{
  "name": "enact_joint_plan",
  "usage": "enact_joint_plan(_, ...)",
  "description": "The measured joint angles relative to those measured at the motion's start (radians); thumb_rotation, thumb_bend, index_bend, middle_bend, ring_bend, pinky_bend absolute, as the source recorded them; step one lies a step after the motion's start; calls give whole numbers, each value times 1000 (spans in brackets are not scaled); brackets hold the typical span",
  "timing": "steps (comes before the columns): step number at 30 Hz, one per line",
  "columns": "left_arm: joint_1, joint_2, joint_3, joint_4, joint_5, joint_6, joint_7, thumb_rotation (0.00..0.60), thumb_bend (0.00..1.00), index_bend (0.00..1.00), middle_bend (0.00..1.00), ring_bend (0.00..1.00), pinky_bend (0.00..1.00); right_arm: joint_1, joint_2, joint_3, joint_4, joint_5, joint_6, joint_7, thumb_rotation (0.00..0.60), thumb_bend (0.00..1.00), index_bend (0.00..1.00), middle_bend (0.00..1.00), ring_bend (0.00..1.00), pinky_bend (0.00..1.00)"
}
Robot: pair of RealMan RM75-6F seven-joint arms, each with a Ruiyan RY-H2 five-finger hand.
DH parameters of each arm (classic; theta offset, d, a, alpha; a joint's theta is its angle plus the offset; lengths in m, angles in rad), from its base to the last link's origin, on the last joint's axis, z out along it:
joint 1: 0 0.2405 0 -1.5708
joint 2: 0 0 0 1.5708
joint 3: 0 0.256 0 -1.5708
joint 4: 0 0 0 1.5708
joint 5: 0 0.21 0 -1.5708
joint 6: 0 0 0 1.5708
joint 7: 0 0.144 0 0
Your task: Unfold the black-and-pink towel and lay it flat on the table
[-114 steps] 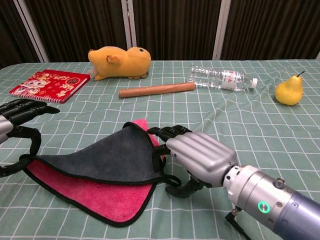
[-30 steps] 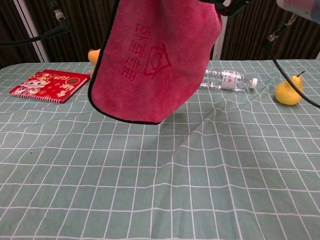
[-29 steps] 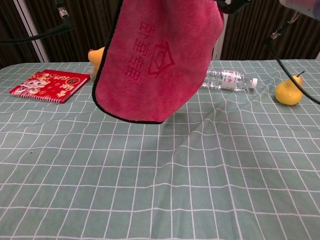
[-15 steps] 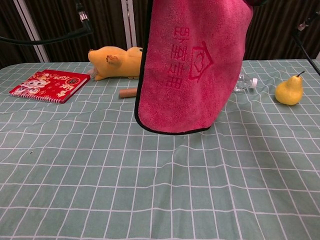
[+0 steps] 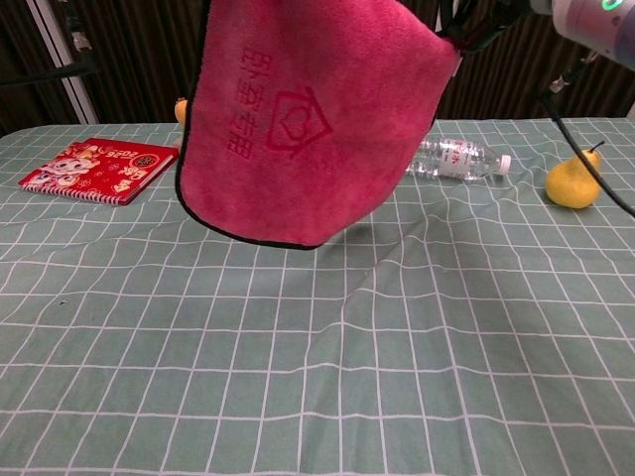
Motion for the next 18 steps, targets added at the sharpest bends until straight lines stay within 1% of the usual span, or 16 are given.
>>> enact_joint_plan(5, 25, 13, 12, 38, 28, 56, 5, 600, 478, 694, 121, 0, 16, 22, -64, -22, -27, 5, 48, -75, 600, 573, 569, 29, 0, 0)
enact_joint_plan(9, 61, 26, 25, 78, 44, 114, 14, 600, 478, 696, 124, 0, 16, 59, -132, -25, -21, 26, 70, -146, 600, 573, 569, 30, 0, 0)
enact_joint_plan(12, 80, 40, 30, 103, 43, 133, -1, 600, 478, 696, 126, 0, 16, 101, -179, -11, 12, 62, 75, -189, 600, 573, 569, 30, 0, 0)
enact_joint_plan(18, 87, 55, 33, 159, 31, 127, -64, 600, 478, 696, 127, 0, 16, 170, -248, 14, 112, 115, 64, -249, 600, 574, 569, 29, 0, 0)
